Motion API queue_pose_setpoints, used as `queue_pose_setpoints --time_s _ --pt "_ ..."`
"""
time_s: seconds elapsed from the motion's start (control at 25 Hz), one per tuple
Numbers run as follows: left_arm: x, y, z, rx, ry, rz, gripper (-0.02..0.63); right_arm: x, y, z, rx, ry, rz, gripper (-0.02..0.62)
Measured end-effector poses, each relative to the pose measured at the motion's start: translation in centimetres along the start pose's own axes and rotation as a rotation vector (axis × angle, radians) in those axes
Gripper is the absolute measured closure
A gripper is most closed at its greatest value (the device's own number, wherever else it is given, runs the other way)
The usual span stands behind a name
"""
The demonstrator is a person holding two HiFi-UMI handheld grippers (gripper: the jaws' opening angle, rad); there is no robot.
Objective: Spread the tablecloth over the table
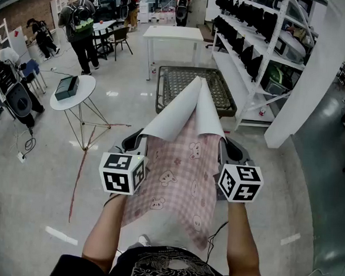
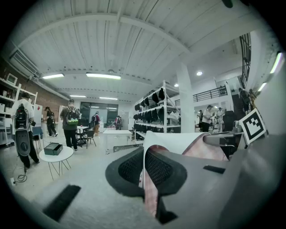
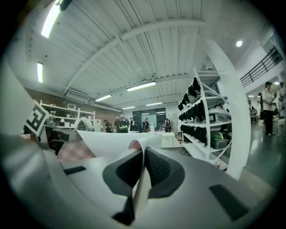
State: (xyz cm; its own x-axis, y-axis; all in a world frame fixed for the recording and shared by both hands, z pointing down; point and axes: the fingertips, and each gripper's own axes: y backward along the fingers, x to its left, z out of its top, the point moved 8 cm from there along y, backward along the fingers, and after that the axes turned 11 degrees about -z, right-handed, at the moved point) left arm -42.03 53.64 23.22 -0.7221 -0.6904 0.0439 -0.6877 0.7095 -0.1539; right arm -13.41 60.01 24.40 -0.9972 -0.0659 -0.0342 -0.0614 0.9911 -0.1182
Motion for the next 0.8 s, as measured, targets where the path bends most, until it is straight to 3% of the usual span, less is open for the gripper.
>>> queue_pose_setpoints --time_s 0.48,0.8 --pt "-4.0 -3.3 -0.6 0.02 0.009 0.035 0.598 -5.9 -0.8 -0.5 0.02 0.018 0.019 0.589" --pt "-3.8 -7.0 -0.9 0.022 0.016 0.029 0.598 -8.5 -3.2 -0.9 0.024 0.023 -0.002 0.589"
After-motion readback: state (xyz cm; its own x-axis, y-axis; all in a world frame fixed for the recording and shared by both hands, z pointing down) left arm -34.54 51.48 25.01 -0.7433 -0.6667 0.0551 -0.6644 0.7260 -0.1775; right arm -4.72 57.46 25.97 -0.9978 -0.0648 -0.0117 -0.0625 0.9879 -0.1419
